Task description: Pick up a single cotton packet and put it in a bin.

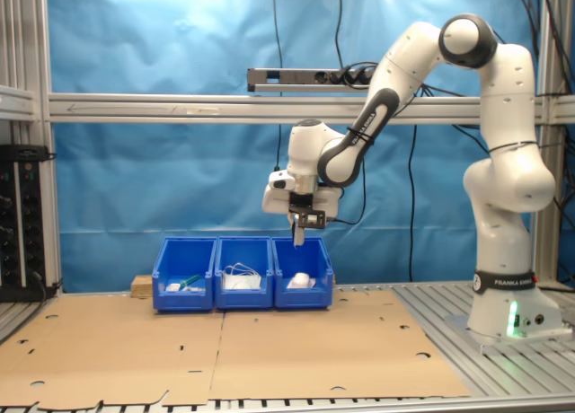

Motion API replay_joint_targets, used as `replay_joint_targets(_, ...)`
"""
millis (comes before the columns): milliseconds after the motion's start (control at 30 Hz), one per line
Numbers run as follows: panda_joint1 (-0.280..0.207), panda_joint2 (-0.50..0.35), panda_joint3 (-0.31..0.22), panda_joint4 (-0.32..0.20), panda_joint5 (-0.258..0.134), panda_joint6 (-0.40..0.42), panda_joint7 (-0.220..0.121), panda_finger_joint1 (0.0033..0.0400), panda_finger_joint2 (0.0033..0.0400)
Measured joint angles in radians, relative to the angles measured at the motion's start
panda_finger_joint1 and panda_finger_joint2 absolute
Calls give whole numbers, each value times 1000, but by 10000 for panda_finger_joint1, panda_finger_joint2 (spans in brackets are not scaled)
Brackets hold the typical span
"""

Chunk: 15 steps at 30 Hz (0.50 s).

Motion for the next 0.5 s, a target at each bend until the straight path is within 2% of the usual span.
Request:
replay_joint_targets(233,0,0,-1,0,0,-1,-37,56,56)
replay_joint_targets(500,0,0,-6,0,0,-1,-63,56,56)
